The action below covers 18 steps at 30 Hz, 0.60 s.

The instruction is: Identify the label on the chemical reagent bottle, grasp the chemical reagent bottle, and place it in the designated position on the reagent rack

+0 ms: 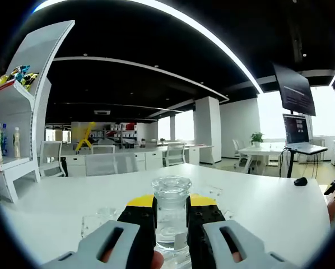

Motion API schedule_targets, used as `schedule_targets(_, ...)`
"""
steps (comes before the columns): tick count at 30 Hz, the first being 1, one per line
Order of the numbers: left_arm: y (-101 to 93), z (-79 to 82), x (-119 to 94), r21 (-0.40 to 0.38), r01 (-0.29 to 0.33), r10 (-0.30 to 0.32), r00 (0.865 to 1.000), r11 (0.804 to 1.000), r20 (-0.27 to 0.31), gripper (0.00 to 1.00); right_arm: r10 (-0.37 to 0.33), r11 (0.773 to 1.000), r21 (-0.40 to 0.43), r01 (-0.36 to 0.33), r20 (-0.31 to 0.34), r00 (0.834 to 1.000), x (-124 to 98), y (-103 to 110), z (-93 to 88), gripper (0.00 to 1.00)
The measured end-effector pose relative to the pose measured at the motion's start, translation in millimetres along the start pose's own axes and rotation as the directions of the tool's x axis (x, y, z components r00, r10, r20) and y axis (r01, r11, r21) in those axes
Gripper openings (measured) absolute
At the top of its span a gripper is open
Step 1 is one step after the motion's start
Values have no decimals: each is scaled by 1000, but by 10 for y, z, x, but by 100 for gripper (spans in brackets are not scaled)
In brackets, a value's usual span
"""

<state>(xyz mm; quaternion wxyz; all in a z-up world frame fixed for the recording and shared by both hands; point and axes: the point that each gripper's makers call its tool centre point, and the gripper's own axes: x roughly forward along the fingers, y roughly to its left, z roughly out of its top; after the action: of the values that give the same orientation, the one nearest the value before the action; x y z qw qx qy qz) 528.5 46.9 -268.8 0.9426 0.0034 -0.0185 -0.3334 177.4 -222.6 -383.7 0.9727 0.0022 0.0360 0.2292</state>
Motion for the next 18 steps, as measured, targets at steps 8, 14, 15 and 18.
schedule_targets(8,12,15,247,24,1,-2,1000,1000,4,19,4,1000,9,-3,-22,1000,58,-3,-85,40)
schedule_targets(14,8,-9,430,44,1,-2,1000,999,7,19,-7,1000,12,7,-22,1000,63,-38,-86,40)
schedule_targets(15,15,-9,458,45,1,-1,1000,999,7,19,-9,1000,13,10,-21,1000,58,-45,-84,40)
schedule_targets(18,9,4,520,35,4,-4,1000,999,12,19,-18,1000,16,18,-23,1000,48,-70,-97,40)
